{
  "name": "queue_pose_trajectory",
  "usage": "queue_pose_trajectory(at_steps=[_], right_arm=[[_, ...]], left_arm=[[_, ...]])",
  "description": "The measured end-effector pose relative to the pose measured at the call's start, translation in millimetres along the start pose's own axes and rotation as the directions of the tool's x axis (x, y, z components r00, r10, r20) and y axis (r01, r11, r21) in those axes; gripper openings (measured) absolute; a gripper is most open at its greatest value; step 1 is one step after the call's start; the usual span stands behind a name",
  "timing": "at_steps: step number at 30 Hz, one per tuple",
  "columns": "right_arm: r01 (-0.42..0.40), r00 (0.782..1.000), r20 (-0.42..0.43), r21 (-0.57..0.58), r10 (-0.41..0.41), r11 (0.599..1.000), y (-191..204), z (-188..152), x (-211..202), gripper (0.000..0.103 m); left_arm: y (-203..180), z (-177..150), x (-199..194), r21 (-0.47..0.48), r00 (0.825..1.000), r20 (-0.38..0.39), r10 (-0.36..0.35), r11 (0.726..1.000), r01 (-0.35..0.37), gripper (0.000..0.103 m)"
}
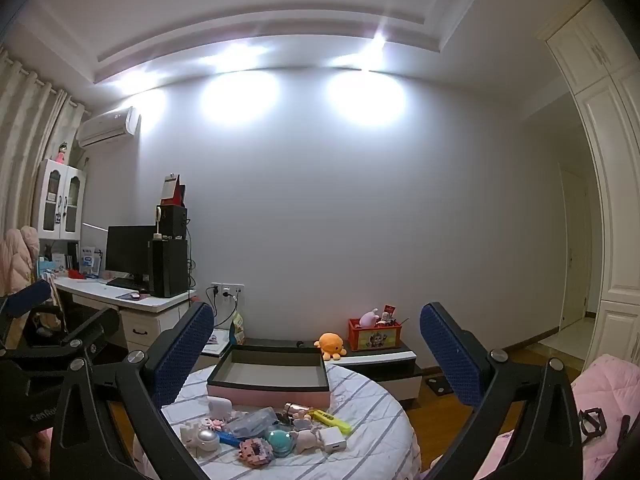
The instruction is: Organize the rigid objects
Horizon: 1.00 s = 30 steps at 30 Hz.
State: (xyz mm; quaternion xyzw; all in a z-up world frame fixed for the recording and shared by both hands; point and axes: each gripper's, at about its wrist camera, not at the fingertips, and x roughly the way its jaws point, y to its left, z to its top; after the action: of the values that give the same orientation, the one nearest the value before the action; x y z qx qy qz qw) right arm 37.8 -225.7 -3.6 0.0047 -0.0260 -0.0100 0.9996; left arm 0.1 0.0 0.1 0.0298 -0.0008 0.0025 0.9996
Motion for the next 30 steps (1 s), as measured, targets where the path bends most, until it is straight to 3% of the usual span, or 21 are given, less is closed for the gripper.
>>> queue_pose_trajectory(at_steps=[30], right_arm=[[0.004,1.000,-0.020,-0.012,-0.004,1.000,0.7,-0.9,0.8,0.103]], left_arm=[[-0.7,-5.8,2.0,-0.004,1.000,-0.005,-0.014,1.000,0.014,0.103]])
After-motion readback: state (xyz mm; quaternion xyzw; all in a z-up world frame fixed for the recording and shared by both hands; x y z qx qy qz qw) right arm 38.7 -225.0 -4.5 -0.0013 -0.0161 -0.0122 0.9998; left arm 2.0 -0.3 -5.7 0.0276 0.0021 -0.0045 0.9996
